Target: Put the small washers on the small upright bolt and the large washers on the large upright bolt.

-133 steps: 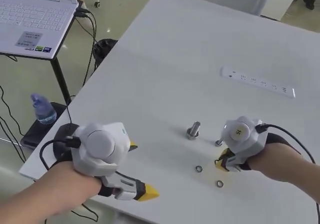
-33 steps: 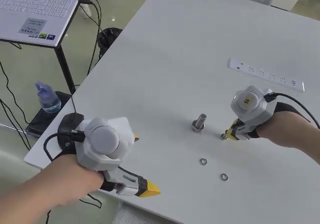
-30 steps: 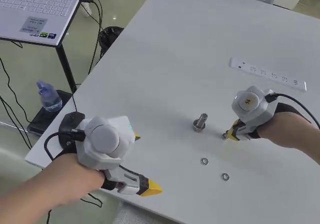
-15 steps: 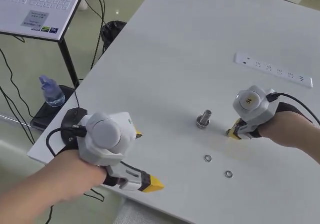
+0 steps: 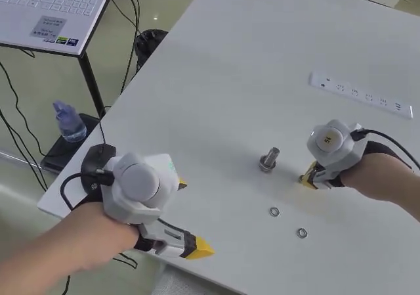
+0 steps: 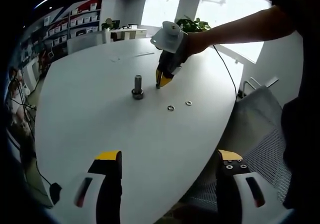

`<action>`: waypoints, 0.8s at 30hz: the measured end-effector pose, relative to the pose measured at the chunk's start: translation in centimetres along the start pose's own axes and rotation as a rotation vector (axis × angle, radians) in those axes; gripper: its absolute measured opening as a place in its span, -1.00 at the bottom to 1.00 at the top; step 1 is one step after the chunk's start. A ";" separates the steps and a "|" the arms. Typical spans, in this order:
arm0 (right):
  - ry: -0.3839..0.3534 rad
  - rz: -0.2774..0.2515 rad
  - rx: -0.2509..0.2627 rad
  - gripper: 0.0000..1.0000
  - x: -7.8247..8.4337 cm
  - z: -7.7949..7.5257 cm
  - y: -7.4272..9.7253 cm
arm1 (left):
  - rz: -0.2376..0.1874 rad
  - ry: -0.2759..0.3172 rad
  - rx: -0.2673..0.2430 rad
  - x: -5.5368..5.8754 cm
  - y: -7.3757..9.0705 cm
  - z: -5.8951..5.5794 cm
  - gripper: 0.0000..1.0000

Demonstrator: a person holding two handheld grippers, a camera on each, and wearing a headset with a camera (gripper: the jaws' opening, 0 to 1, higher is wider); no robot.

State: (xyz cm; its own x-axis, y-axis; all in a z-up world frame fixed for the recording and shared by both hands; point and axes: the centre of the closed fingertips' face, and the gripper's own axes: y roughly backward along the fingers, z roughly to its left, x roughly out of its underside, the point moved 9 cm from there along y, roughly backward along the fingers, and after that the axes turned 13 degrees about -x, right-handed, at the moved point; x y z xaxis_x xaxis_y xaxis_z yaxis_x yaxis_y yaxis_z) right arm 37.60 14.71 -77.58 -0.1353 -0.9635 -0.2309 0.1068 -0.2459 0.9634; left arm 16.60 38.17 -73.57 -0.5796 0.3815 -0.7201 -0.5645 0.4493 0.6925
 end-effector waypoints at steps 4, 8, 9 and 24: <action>-0.001 -0.001 -0.002 -0.74 0.0 -0.1 0.0 | 0.000 -0.003 0.001 -0.1 0.0 0.1 0.52; 0.001 0.003 -0.007 -0.74 0.0 -0.2 0.0 | -0.001 -0.007 0.004 -0.3 -0.2 0.3 0.50; 0.001 0.004 -0.009 -0.74 0.0 -0.2 0.0 | 0.000 -0.009 0.005 -0.3 -0.2 0.3 0.50; 0.009 0.001 -0.022 -0.73 0.0 -0.2 0.1 | 0.002 0.000 0.002 0.2 0.0 0.0 0.48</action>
State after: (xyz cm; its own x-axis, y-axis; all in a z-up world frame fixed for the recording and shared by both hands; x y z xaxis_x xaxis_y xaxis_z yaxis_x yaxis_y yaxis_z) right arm 37.80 14.68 -77.55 -0.1265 -0.9647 -0.2309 0.1282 -0.2467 0.9606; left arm 16.51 38.28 -73.68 -0.5809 0.3821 -0.7187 -0.5622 0.4502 0.6937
